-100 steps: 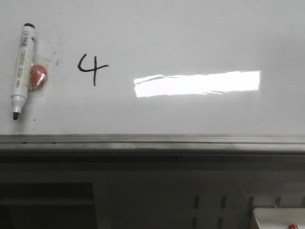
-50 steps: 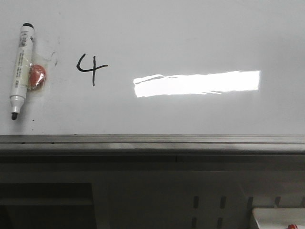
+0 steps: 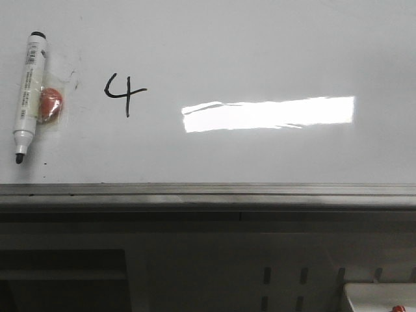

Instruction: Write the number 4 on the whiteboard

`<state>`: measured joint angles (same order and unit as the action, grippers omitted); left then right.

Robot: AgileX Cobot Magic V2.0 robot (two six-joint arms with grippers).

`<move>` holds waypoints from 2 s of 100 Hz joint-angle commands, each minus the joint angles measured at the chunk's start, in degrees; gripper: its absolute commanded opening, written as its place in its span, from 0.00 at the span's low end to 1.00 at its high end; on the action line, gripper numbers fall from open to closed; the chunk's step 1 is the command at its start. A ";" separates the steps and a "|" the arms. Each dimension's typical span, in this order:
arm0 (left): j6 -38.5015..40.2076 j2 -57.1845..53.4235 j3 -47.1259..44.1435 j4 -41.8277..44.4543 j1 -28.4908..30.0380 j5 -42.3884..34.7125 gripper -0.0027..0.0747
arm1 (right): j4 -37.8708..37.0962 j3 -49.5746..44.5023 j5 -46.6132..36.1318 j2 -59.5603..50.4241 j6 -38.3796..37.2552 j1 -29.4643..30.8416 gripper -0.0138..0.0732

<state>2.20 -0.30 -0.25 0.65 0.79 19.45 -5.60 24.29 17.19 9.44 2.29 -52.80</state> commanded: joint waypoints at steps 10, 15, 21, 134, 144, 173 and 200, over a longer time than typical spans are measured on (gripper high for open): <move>-0.02 -1.41 -1.86 0.02 -0.01 -2.78 0.01 | -0.67 -2.67 -12.88 0.25 0.10 1.59 0.08; -0.02 -1.41 -1.86 0.02 -0.01 -2.78 0.01 | -0.67 -4.56 -17.19 0.36 0.10 3.44 0.08; -0.02 -1.41 -1.86 0.02 -0.01 -2.78 0.01 | -0.67 -7.10 -21.93 0.36 0.10 7.08 0.08; -0.02 -1.41 -1.86 0.02 -0.01 -2.78 0.01 | 4.70 -26.21 0.96 -10.92 -4.37 53.76 0.08; -0.02 -1.41 -1.86 0.02 -0.01 -2.78 0.01 | 4.70 -26.21 0.96 -10.92 -4.37 53.76 0.08; -0.02 -1.41 -1.86 0.02 -0.01 -2.78 0.01 | 4.70 -26.21 0.96 -10.92 -4.37 53.76 0.08; -0.02 -1.41 -1.86 0.02 -0.01 -2.78 0.01 | 4.70 -26.21 0.96 -10.92 -4.37 53.76 0.08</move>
<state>2.20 -0.30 -0.25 0.65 0.79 19.45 -0.46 -0.65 18.95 -0.55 -2.28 0.70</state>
